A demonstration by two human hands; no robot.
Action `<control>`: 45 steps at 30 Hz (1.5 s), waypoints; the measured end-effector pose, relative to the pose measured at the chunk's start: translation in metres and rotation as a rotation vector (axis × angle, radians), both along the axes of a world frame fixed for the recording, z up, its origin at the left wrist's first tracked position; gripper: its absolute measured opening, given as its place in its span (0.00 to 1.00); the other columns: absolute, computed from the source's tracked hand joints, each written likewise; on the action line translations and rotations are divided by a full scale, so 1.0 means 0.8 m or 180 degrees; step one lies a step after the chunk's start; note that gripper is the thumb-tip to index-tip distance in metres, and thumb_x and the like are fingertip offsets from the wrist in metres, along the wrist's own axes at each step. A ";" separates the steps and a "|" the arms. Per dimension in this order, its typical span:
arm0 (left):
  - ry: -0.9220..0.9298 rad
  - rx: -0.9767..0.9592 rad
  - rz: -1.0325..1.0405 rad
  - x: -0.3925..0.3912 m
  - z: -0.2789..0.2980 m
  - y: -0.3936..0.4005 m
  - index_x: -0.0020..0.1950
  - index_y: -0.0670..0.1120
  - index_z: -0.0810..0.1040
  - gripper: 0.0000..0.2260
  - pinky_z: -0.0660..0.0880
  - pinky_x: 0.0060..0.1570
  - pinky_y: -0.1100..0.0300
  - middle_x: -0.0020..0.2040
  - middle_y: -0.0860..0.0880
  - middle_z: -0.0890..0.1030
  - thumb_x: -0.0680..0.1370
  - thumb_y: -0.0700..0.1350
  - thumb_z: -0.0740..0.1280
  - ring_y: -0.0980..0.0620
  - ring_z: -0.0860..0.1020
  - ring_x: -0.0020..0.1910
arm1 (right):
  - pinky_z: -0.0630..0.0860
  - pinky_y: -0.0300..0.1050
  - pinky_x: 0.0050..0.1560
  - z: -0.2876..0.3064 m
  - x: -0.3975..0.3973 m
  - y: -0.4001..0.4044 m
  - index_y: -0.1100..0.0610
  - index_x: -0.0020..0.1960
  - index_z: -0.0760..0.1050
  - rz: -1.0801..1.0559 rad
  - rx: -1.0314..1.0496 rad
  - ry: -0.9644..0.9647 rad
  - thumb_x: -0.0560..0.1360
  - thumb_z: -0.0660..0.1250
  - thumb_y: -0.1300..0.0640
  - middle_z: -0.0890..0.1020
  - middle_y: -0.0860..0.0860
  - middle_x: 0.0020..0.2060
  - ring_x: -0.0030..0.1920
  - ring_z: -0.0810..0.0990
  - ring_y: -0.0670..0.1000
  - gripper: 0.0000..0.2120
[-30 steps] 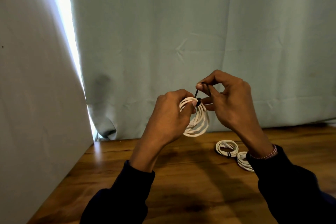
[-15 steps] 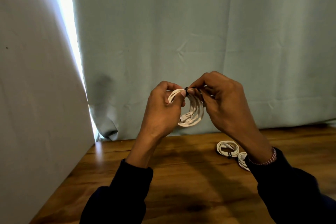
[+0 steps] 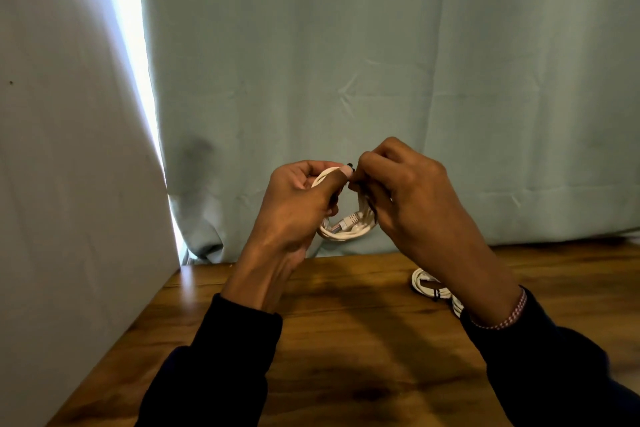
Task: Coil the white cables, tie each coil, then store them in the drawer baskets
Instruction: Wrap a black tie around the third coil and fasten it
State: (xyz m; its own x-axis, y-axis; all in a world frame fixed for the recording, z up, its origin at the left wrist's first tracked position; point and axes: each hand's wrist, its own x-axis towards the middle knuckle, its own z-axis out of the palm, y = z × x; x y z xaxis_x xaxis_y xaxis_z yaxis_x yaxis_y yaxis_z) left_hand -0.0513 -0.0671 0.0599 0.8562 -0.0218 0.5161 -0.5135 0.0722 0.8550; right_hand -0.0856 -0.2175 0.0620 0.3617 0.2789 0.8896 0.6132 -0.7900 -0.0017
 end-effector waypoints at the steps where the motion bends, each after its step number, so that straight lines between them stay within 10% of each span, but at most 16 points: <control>1: -0.0015 0.0011 -0.0013 0.001 -0.001 -0.001 0.49 0.41 0.83 0.05 0.73 0.33 0.61 0.34 0.47 0.80 0.77 0.42 0.72 0.55 0.74 0.31 | 0.76 0.43 0.37 0.000 0.000 -0.001 0.58 0.49 0.80 -0.0047 -0.0028 0.0036 0.75 0.72 0.65 0.79 0.54 0.45 0.39 0.78 0.52 0.05; 13: -0.0114 0.0036 0.0345 0.009 -0.005 0.002 0.45 0.45 0.84 0.03 0.74 0.32 0.63 0.29 0.53 0.79 0.76 0.44 0.73 0.55 0.75 0.31 | 0.79 0.31 0.51 0.005 0.000 -0.007 0.50 0.60 0.82 0.0327 0.0689 0.0815 0.74 0.74 0.53 0.82 0.46 0.55 0.51 0.82 0.43 0.15; 18: -0.0190 0.0151 0.0261 0.007 -0.005 0.000 0.48 0.44 0.85 0.04 0.75 0.34 0.63 0.31 0.53 0.81 0.76 0.44 0.74 0.57 0.76 0.31 | 0.81 0.32 0.40 0.001 0.011 -0.007 0.49 0.62 0.77 0.0413 0.1358 0.1561 0.71 0.78 0.54 0.84 0.44 0.49 0.43 0.85 0.42 0.22; 32: -0.0322 0.0457 -0.0033 0.000 -0.009 -0.008 0.53 0.43 0.84 0.07 0.77 0.39 0.61 0.42 0.47 0.85 0.77 0.43 0.72 0.55 0.81 0.38 | 0.84 0.50 0.40 -0.018 0.015 0.007 0.47 0.58 0.80 -0.0575 0.1092 0.0554 0.75 0.71 0.45 0.86 0.49 0.42 0.39 0.84 0.48 0.13; 40: -0.0362 0.0411 -0.0136 0.001 -0.006 -0.001 0.52 0.45 0.85 0.05 0.76 0.40 0.61 0.38 0.49 0.84 0.78 0.42 0.71 0.55 0.80 0.38 | 0.83 0.38 0.43 -0.005 0.013 -0.008 0.52 0.53 0.85 0.0762 0.1972 0.1489 0.71 0.77 0.60 0.87 0.44 0.42 0.41 0.86 0.42 0.12; 45: -0.0268 0.0296 -0.0254 0.004 -0.006 0.003 0.52 0.42 0.84 0.06 0.74 0.37 0.61 0.37 0.49 0.84 0.78 0.42 0.70 0.57 0.78 0.34 | 0.83 0.47 0.52 0.007 0.008 -0.019 0.59 0.59 0.82 0.1686 0.2416 0.2353 0.77 0.70 0.64 0.87 0.54 0.46 0.48 0.87 0.53 0.11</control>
